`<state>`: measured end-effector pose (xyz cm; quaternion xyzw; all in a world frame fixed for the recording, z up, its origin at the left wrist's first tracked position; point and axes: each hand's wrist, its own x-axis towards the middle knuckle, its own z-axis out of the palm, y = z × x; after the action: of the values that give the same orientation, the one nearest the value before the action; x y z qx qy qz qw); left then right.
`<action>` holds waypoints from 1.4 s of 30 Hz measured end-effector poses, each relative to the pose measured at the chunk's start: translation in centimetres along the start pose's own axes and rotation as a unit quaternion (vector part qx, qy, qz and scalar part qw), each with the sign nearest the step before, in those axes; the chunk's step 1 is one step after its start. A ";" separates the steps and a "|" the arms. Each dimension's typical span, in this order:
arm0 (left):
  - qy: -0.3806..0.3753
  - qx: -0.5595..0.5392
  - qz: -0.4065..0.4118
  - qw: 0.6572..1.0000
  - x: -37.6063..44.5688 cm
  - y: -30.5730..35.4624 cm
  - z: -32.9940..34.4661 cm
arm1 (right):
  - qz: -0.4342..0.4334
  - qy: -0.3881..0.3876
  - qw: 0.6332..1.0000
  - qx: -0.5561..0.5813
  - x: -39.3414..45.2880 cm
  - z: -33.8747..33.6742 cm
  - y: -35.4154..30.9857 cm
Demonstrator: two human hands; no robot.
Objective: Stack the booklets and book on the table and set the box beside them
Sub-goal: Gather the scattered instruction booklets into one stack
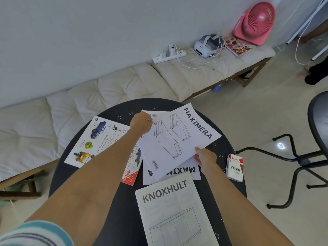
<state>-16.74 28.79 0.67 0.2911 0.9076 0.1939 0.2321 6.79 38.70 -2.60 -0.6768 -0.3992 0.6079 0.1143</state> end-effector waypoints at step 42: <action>-0.148 -0.242 -0.192 0.940 -32.7 -7.4 12.4 | -0.248 -0.114 0.865 -0.421 -8.1 -9.4 11.7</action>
<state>10.28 5.60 -2.98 0.0721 0.8274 0.3139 0.4601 20.52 28.64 -1.93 -0.4651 -0.7825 0.4060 -0.0809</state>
